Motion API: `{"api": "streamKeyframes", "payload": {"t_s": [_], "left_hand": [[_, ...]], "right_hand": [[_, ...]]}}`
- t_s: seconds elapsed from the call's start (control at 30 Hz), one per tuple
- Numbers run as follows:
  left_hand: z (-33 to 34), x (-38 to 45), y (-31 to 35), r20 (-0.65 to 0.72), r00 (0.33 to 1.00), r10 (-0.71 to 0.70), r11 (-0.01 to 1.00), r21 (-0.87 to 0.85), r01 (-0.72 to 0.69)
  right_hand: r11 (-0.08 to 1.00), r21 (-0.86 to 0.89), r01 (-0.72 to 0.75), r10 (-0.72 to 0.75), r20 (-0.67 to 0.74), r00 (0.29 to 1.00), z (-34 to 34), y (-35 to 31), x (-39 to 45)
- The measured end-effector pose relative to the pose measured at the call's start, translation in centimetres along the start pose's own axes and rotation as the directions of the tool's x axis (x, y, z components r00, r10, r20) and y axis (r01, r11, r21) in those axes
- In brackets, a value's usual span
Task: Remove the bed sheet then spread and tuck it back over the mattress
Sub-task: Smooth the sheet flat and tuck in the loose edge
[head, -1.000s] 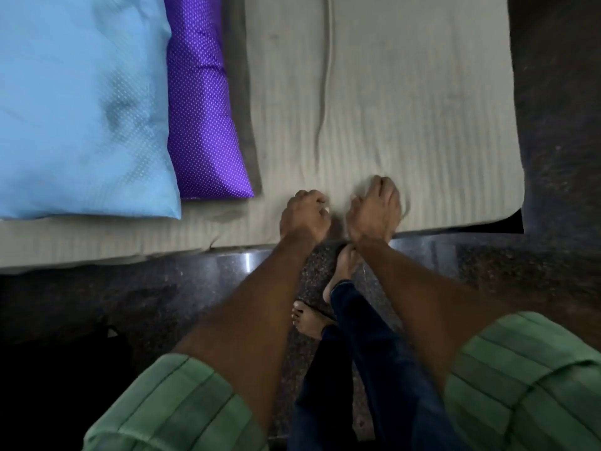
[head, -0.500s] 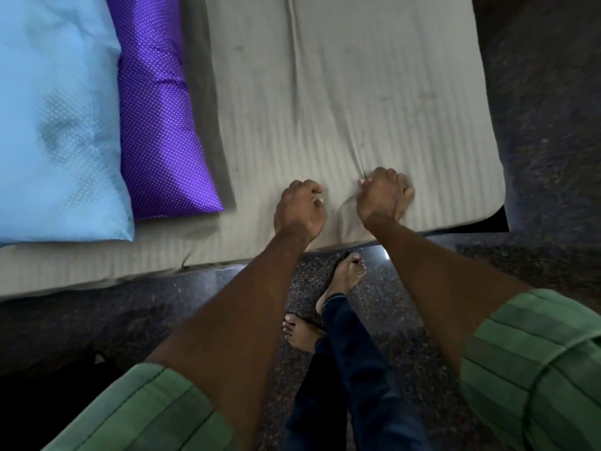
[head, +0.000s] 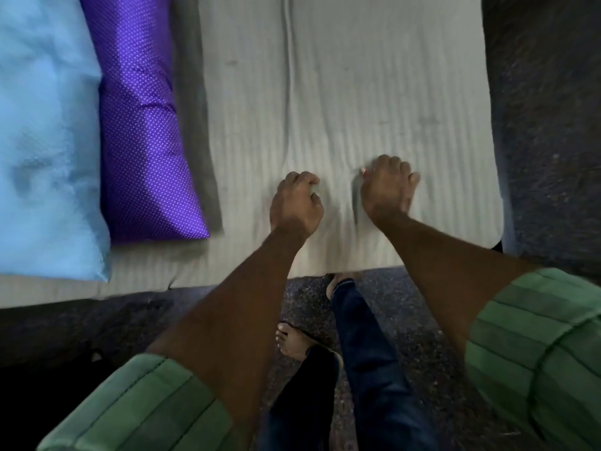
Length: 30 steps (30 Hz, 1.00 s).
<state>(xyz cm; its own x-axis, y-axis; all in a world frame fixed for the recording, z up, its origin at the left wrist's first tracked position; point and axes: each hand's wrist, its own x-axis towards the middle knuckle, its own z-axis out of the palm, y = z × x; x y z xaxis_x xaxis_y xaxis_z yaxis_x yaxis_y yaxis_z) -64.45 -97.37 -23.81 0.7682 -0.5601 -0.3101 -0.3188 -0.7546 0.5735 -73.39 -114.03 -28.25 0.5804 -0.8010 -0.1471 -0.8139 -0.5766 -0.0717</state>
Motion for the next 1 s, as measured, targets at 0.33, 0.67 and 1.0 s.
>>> {"api": "streamKeyframes", "payload": {"t_s": [0.33,0.67,1.0], "left_hand": [[3.1,1.4,6.3,0.059,0.992,-0.113,0.993,0.044,0.111],[4.7,-1.9,6.3,0.069,0.994,-0.084,0.995,0.063,0.08],[5.1,-3.6,6.4,0.205,0.978,0.033,0.982,0.174,-0.069]], "right_hand": [[0.998,-0.02,-0.059,0.059,0.01,0.998,-1.6,4.3,-2.5],[0.978,-0.14,0.155,-0.148,0.061,0.987,-0.4,6.7,-4.7],[0.986,0.007,-0.167,0.167,-0.074,0.983,-1.8,9.9,-6.3]]}}
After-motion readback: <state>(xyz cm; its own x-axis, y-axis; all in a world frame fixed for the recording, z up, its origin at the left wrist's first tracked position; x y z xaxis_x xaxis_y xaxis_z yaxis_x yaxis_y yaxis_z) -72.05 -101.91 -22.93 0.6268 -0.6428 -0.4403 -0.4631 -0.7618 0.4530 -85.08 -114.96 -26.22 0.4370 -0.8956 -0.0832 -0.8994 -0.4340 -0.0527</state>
